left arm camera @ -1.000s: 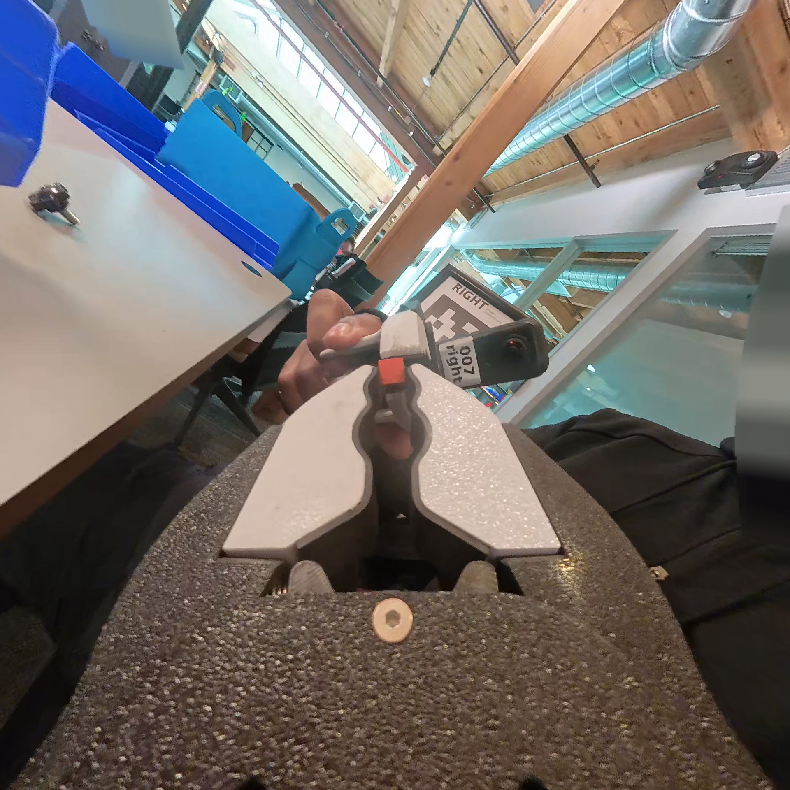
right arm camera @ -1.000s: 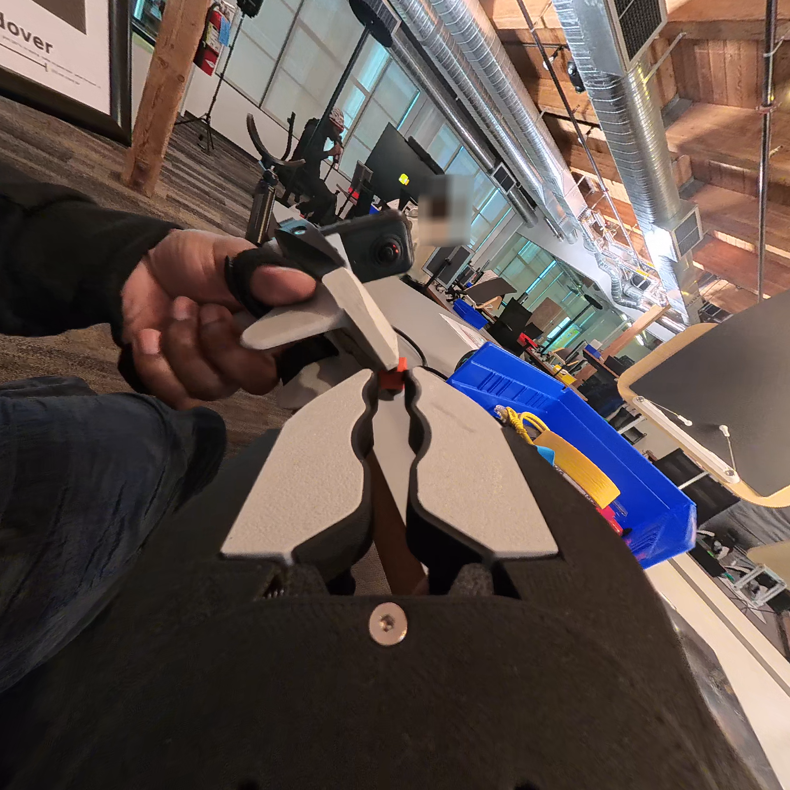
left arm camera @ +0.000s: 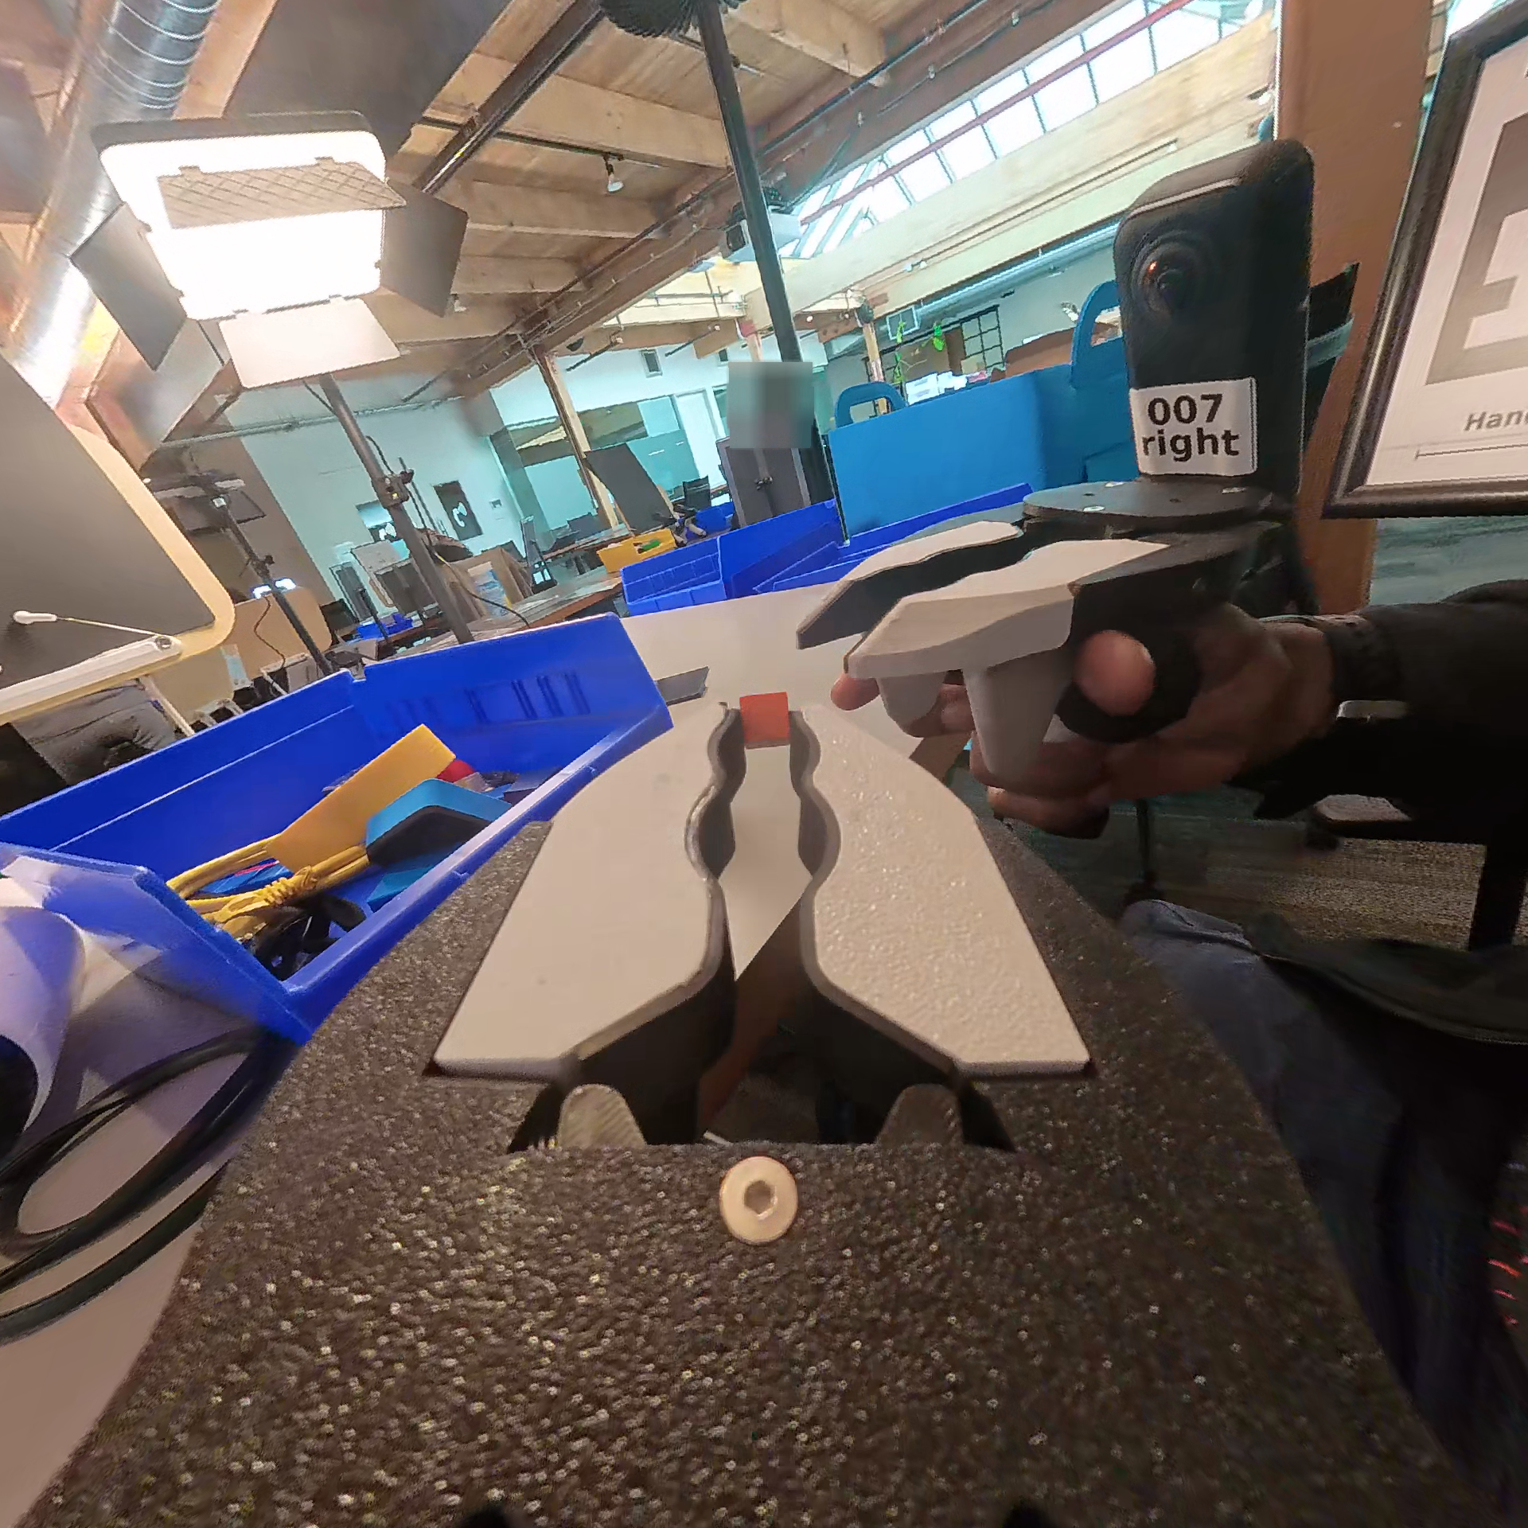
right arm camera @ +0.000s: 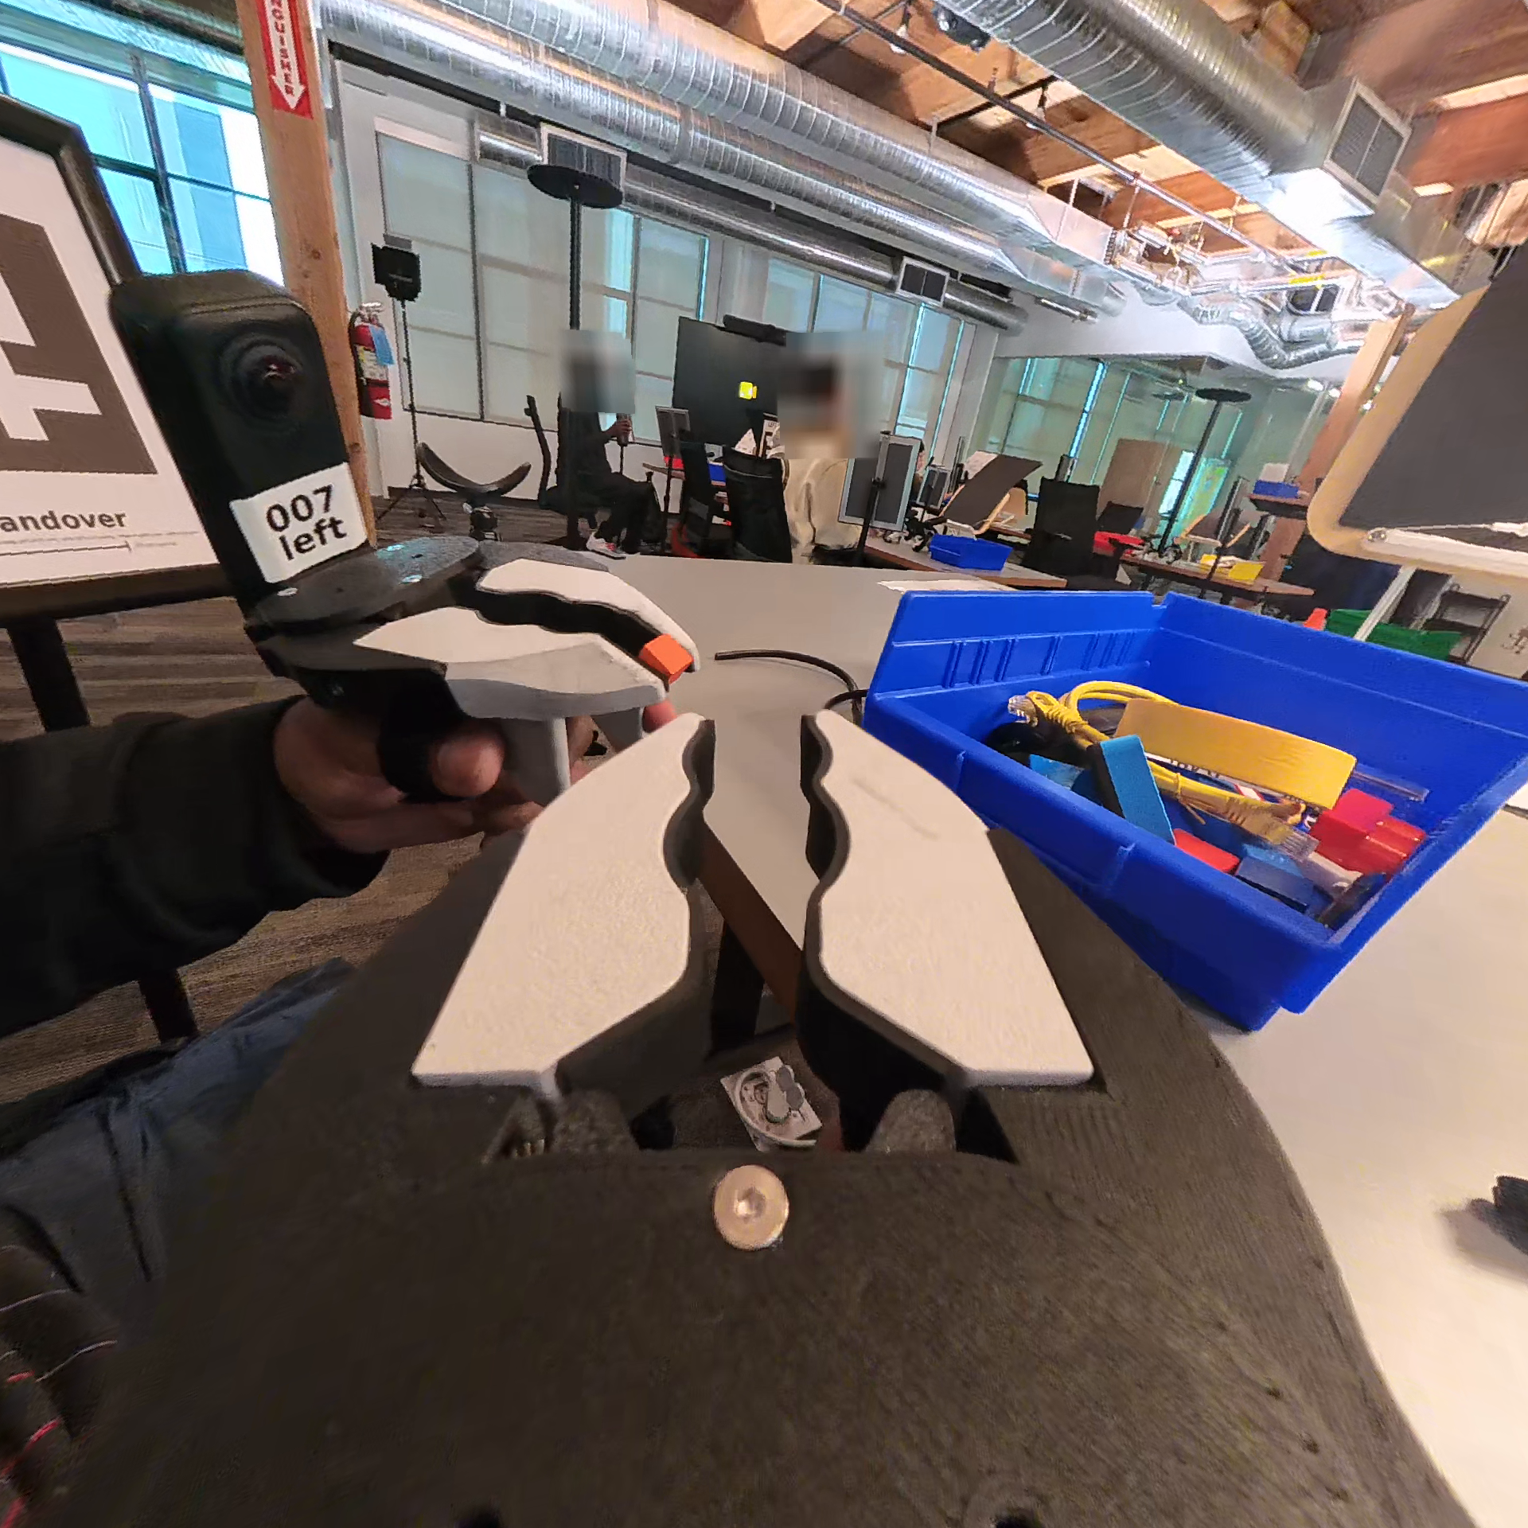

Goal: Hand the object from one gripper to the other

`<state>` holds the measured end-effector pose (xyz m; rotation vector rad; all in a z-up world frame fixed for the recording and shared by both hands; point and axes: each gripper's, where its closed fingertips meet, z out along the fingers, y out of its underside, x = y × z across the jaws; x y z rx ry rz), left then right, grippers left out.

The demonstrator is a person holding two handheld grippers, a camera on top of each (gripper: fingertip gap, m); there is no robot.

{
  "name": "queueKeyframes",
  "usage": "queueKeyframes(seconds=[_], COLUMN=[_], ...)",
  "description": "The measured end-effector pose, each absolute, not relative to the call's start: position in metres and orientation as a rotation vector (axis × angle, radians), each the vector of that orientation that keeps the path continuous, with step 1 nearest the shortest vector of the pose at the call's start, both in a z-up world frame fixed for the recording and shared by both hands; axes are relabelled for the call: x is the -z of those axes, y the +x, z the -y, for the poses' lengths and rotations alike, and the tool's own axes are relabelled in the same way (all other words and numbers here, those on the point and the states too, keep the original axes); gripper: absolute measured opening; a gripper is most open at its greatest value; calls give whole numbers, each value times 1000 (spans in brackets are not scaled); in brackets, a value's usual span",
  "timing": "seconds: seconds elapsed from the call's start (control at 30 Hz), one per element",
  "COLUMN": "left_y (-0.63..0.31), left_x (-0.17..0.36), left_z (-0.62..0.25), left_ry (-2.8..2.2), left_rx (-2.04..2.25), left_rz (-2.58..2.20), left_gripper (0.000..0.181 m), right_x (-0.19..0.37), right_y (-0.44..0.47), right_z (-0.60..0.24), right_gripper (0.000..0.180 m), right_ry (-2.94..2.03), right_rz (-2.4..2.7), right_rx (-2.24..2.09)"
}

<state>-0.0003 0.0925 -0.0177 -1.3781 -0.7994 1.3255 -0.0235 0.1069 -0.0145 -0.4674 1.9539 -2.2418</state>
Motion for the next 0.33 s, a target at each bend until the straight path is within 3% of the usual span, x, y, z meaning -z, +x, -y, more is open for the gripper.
queueKeyframes(seconds=[0.33], left_y=[1], left_x=[16], left_z=[-85], left_ry=[-1356], left_rx=[-1361], left_rz=[816], left_gripper=[11], right_x=[20], right_y=[-27], right_z=[-103], right_gripper=[19], right_ry=[-399], right_rz=[-1981], right_rx=[2181])
